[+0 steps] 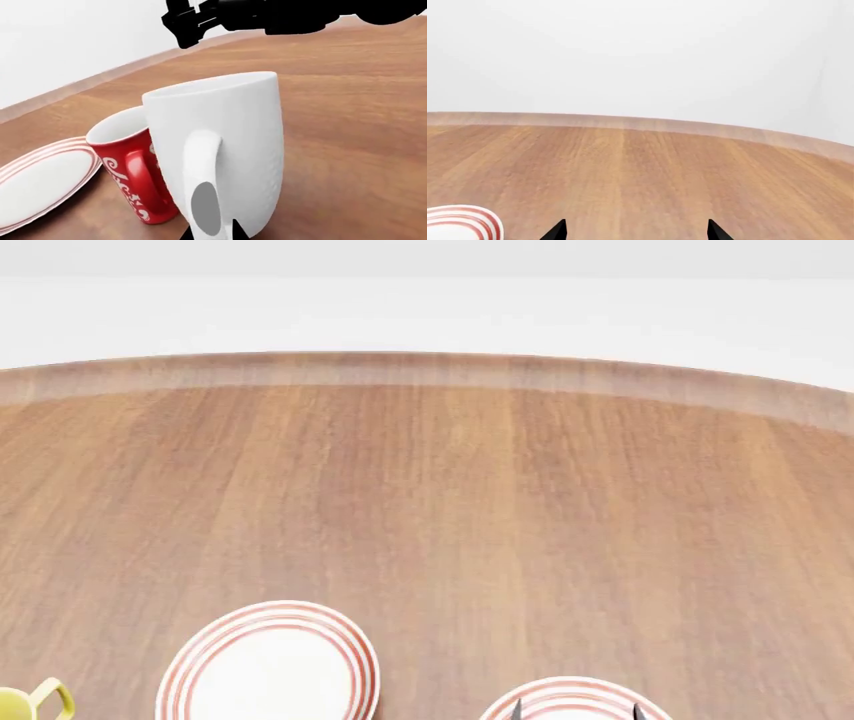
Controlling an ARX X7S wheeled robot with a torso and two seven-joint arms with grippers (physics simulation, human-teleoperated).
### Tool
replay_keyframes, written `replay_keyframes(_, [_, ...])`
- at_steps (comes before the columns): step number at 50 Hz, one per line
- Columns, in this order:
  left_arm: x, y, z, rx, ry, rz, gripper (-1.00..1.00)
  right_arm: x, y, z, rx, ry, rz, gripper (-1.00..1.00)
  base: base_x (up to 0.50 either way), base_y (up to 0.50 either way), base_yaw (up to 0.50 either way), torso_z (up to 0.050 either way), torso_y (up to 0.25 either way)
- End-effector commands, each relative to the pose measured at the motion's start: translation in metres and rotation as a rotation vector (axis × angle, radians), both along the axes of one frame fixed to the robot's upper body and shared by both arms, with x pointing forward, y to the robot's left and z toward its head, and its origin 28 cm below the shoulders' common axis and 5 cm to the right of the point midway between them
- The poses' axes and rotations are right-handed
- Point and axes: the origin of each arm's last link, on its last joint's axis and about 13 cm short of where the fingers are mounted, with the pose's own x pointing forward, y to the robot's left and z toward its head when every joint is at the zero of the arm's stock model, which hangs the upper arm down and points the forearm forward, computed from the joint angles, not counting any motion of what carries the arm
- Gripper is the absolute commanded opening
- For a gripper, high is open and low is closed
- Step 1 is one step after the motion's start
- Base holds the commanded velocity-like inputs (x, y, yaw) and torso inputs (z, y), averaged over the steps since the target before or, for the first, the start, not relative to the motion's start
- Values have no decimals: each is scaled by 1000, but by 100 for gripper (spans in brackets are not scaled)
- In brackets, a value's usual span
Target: Put the white mug on the left plate.
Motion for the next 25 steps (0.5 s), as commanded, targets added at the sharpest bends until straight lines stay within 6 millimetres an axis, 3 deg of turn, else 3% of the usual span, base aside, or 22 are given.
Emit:
replay_keyframes(1, [-4, 2, 17, -14, -31, 11, -100, 0, 0, 0, 1, 0, 1, 100, 0, 0, 0, 0, 0])
replay_keyframes(7, [-8, 3, 3, -12, -29, 22, -100, 0, 0, 0, -1, 0, 0, 100, 0, 0, 0, 0, 0])
replay_keyframes(25, [-20, 23, 42, -80, -162, 131, -100, 2, 1, -1, -2, 4, 3, 100, 0, 0, 0, 0, 0])
